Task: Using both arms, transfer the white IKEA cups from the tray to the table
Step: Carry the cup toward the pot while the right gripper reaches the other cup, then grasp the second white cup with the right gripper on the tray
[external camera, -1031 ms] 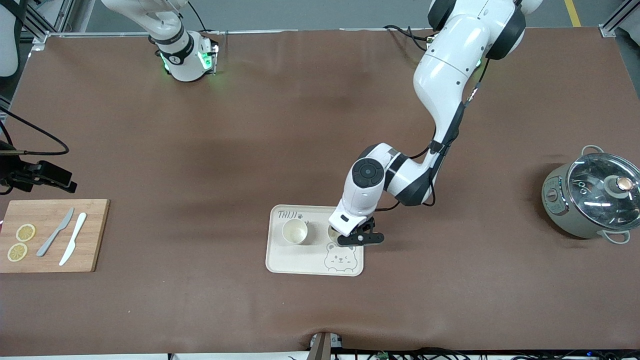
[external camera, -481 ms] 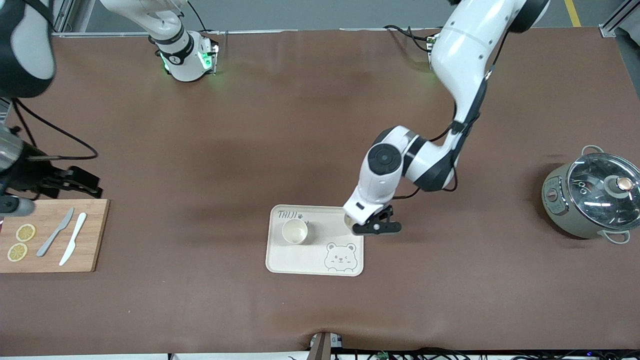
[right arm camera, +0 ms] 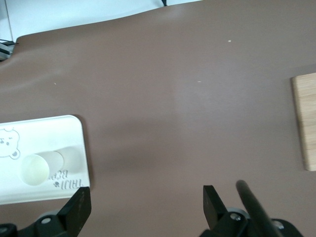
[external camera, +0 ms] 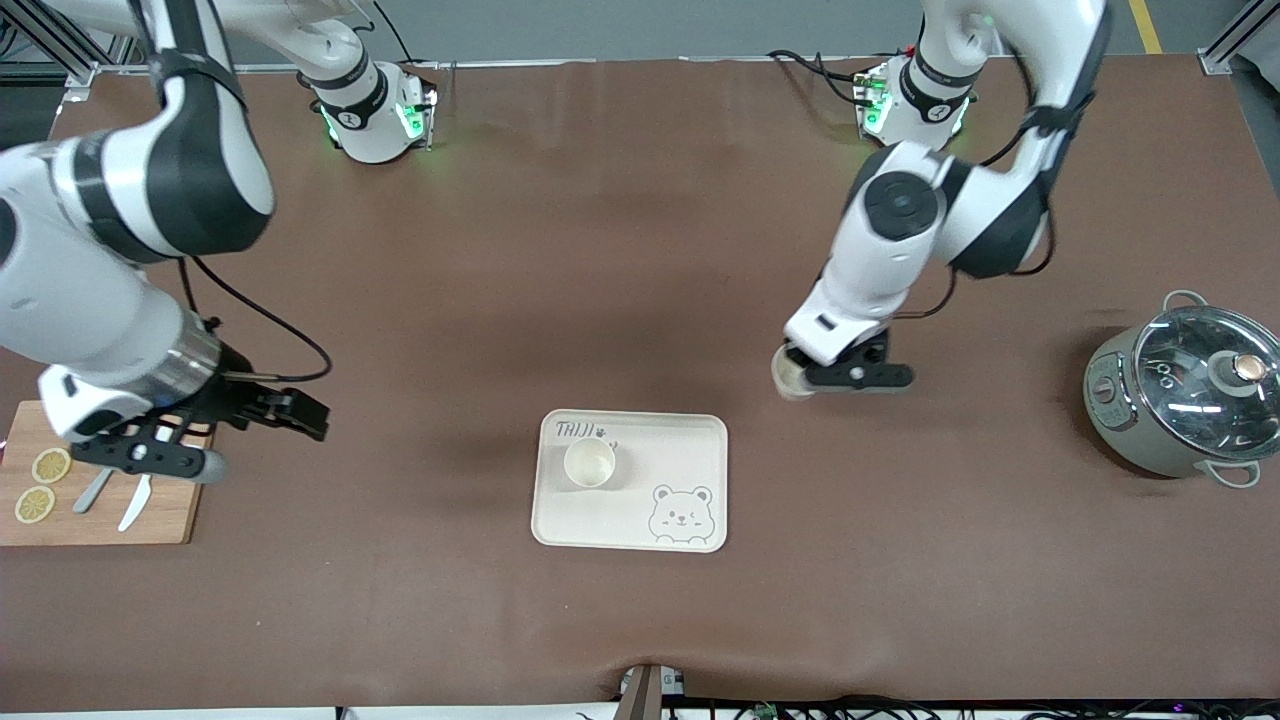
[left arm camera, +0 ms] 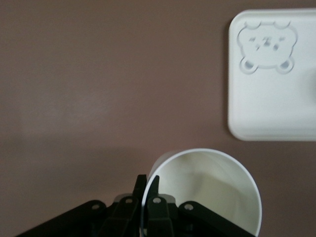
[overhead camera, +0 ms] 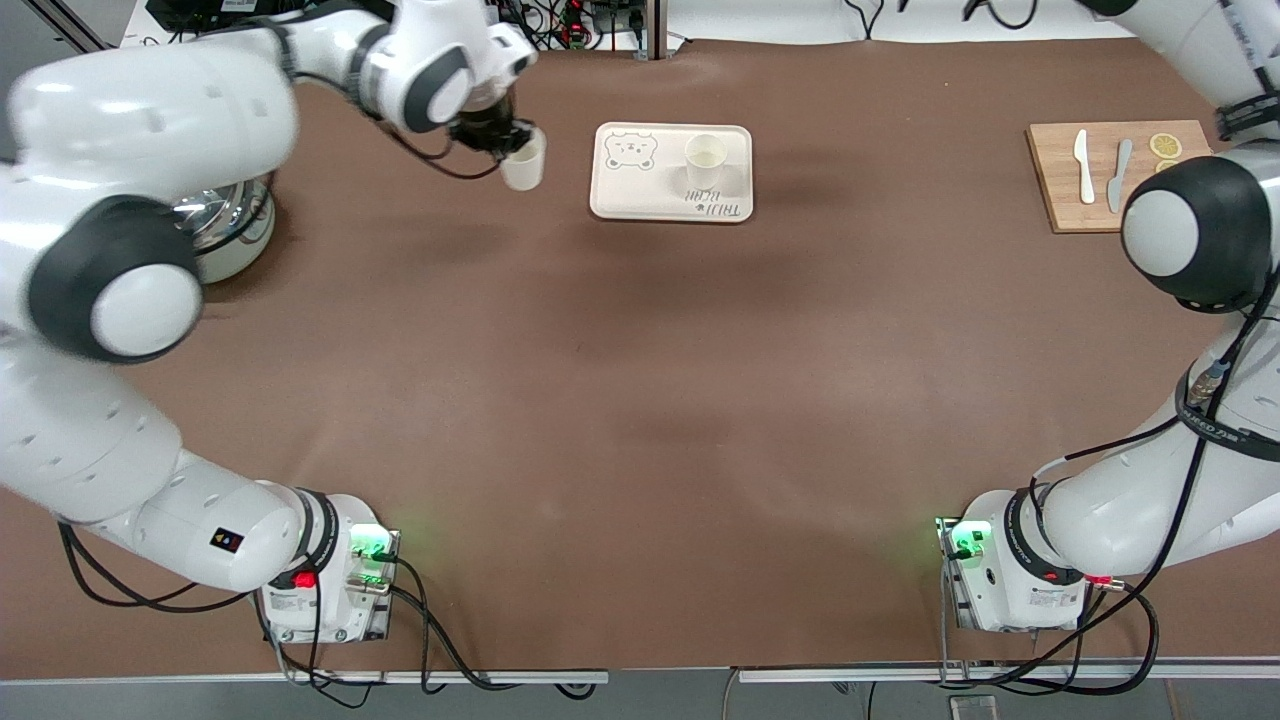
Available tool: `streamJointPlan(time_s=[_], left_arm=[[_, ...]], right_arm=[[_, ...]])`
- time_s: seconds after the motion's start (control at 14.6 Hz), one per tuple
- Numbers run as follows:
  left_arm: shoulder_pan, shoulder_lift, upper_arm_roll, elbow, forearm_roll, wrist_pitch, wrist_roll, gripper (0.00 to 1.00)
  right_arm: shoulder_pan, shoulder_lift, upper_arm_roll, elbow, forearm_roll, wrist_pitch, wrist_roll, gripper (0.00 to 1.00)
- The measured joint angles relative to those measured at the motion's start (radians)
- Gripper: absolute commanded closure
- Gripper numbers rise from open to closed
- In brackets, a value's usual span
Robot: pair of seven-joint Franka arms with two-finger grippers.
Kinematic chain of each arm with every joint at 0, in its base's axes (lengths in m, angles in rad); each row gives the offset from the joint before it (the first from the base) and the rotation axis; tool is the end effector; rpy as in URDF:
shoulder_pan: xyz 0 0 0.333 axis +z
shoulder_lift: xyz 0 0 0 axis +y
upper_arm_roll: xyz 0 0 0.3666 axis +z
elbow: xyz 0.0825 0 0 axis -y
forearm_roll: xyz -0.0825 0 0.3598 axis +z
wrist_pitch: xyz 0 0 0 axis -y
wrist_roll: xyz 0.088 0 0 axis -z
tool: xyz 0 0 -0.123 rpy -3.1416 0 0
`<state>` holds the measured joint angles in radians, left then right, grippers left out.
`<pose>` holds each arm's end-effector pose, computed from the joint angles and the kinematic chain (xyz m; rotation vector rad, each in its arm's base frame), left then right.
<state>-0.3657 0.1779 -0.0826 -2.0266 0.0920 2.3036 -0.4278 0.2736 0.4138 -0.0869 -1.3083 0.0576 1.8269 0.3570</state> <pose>0.5290 -0.2489 0.4194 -3.1251 0.1198 -0.1795 0.6757 0.1462 0.5505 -3.0768 0.2665 -0.1491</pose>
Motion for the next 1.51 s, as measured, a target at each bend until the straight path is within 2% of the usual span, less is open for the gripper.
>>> streamJointPlan(time_s=[0.21,0.41,0.76,1.17,1.51], left_arm=[[0.087,-0.133,0.0,-0.164,-0.027,0.001,0.117,1.0],[0.162,-0.225,-0.001,-0.294,-0.029,0.039,0.217,1.0],[0.309,-0.275,0.0,-0.5,-0.117,0.231,0.469,1.0],[0.469,-0.27,0.001,-0.559,-0.393,0.261,0.916,1.0],[0.483,-0.172,0.0,-0.578,-0.409,0.419,0.964,1.0]], right_arm=[[0.043,0.048,0.001,0.0,0.0,0.049,0.039,0.0],[0.083,0.1,0.002,-0.001,0.008,0.1,0.057,0.0],[0.147,0.195,0.003,-0.002,0.042,0.209,0.078,0.0],[0.206,0.282,0.003,-0.001,0.049,0.308,0.083,0.0],[0.237,0.326,0.003,-0.001,0.049,0.366,0.083,0.0]])
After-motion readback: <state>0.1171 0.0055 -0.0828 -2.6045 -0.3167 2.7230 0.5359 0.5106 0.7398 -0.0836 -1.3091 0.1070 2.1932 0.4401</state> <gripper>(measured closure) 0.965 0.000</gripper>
